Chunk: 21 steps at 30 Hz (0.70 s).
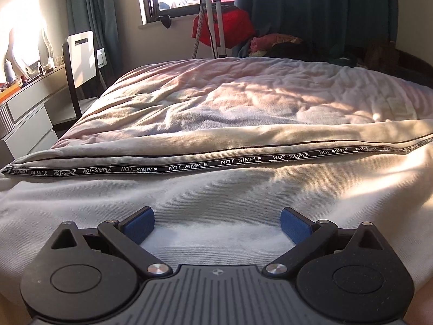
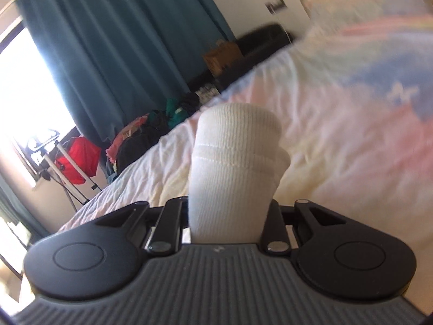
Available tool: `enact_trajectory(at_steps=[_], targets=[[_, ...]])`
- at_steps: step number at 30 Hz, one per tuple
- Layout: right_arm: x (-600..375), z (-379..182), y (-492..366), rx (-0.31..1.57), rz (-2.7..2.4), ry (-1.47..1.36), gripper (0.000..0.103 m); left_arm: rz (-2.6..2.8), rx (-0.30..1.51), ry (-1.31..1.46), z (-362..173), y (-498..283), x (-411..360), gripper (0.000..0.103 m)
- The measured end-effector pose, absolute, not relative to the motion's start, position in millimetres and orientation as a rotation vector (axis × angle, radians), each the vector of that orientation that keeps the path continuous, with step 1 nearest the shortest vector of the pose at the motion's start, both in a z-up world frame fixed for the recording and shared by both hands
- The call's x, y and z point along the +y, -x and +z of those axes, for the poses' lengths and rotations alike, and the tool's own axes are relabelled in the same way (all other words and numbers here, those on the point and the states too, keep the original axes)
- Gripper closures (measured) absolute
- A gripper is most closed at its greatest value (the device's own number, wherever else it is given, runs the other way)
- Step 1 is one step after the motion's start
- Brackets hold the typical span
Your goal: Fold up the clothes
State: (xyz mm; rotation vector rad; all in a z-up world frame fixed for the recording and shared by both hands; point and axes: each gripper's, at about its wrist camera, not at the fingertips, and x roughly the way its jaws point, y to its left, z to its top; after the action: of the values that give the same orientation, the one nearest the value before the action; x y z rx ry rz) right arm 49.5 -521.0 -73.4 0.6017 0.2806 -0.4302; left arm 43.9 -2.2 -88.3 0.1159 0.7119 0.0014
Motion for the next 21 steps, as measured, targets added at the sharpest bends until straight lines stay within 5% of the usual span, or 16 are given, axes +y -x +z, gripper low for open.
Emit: enact_trajectory(at_steps=[12,21], targets=[[-332.9,7.3,-24.3,0.008,-0.194,0.034,0.079,-0.006,0.658,0.077,-40.2,-43.8,38.1,0.002],[-165.6,-68.3,-6.4,0.184,0.191,0.378,0.079,0.059,0.54,0.313,7.6,-25.6,117.5,0.002]])
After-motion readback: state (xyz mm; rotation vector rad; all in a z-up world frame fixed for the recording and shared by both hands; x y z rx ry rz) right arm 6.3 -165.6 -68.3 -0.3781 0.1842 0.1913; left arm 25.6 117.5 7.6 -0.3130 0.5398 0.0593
